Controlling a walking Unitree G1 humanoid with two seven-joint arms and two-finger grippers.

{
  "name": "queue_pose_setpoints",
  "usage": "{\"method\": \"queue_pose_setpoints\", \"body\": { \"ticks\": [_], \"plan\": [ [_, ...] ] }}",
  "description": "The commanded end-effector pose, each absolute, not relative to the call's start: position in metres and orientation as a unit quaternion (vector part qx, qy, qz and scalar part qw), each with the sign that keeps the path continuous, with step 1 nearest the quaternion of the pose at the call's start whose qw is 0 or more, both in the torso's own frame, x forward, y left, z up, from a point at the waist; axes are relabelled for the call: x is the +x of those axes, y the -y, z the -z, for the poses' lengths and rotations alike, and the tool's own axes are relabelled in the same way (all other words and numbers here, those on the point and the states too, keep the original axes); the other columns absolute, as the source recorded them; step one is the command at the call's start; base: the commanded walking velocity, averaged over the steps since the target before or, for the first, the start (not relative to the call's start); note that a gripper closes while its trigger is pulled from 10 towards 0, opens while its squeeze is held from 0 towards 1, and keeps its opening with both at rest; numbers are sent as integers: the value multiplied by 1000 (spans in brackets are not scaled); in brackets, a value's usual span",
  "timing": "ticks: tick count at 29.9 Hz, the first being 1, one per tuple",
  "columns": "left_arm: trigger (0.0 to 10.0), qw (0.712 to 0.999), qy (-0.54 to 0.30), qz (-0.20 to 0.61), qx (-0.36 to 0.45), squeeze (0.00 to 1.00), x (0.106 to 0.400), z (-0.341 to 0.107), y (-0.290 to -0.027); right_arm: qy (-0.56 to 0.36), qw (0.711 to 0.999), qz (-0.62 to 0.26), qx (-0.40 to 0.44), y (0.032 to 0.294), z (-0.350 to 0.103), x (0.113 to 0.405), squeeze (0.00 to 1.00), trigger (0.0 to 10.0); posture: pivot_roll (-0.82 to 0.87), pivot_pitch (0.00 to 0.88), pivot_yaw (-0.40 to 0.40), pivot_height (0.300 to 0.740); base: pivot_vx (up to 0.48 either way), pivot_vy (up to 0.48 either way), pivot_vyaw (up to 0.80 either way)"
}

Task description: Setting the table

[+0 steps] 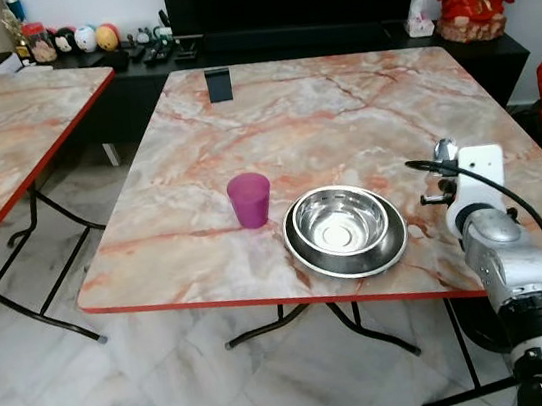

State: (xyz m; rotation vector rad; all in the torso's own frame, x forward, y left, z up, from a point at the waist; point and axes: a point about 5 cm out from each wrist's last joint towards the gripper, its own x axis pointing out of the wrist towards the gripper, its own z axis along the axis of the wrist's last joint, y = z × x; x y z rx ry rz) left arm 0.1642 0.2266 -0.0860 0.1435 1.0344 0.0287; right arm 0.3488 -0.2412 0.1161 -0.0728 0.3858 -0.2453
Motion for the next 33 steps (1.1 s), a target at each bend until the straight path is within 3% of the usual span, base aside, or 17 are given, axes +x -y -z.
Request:
{"method": "queue_pose_setpoints", "body": {
  "ticks": [1,10,20,33],
  "plan": [
    [10000,862,-503,-23,59,0,159,87,-232,-206,971,116,-18,240,-117,353,0,10000,64,0,-51,707,0,0,0],
    [10000,855,-515,-21,55,0,140,94,-233,-247,963,106,16,243,-105,353,0,10000,60,0,-50,707,0,0,0],
    [10000,861,-505,11,58,0,161,94,-191,-243,965,100,-8,245,-105,355,0,10000,60,0,-42,707,0,0,0],
    [10000,861,-504,-22,70,0,164,83,-241,-236,961,135,-49,259,-106,354,0,10000,66,0,-41,707,0,0,0]
  ]
}}
